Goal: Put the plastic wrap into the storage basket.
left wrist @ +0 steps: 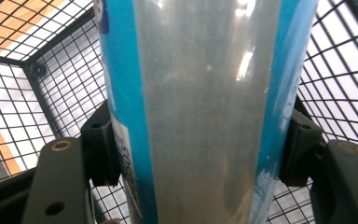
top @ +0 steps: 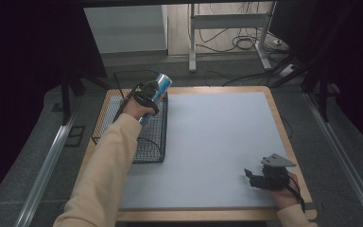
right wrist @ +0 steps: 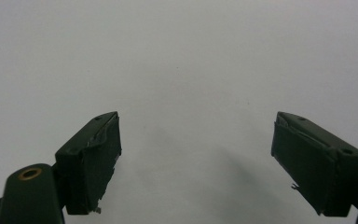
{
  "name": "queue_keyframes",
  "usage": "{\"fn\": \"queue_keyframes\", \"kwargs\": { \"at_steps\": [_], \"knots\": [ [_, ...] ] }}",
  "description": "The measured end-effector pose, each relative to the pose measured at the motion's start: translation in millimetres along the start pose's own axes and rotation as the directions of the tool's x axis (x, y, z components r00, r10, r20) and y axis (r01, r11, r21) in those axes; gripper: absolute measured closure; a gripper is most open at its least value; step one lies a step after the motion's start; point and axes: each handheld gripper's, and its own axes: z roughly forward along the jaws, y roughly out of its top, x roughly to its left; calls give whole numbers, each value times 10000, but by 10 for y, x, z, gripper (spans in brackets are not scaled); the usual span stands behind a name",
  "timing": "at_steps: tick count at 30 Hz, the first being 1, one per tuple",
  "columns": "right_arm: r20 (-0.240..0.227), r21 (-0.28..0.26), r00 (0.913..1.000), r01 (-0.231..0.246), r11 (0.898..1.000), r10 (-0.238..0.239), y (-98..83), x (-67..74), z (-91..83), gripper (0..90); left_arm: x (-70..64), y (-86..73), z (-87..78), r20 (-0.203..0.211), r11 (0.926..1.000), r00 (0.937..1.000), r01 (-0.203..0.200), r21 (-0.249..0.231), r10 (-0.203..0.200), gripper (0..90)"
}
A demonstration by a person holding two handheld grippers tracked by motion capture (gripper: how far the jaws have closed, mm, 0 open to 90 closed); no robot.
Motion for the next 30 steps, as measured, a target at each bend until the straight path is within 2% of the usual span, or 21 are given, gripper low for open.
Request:
{"fn": "queue_keyframes", "kwargs": {
  "at_steps": [7, 13, 16, 21, 25, 29, 30],
  "knots": [
    [6, 4, 10000, 3, 10000, -3, 0, 0, 0, 163, 14, 9, 30, -152, 9999, 9998, 157, 32, -157, 316],
    [7, 30, 10000, -4, 10000, 4, -2, -4, -2, 163, 27, 22, 30, -316, 9999, 9994, 117, 22, -117, 314],
    [10, 6, 10000, -11, 10000, 11, -1, -1, 0, 163, 9, 34, 6, -268, 10000, 9996, -33, 89, 36, 317],
    [-22, 19, 10000, -1, 10000, 1, 0, 3, 4, 163, -25, 78, -66, -270, 9993, 9996, -125, -348, 115, 318],
    [-17, 59, 10000, 10, 10000, -10, 0, 9, 10, 163, -45, 166, -105, -387, 9988, 9985, -392, -297, 380, 318],
    [-3, 38, 10000, 7, 10000, -7, -1, 14, 3, 163, -76, 206, -41, -490, 9982, 9973, -560, -209, 549, 317],
    [-3, 30, 10000, 4, 10000, -4, -1, 12, 0, 163, -71, 206, -35, -539, 9986, 9974, -492, -188, 481, 316]
  ]
}}
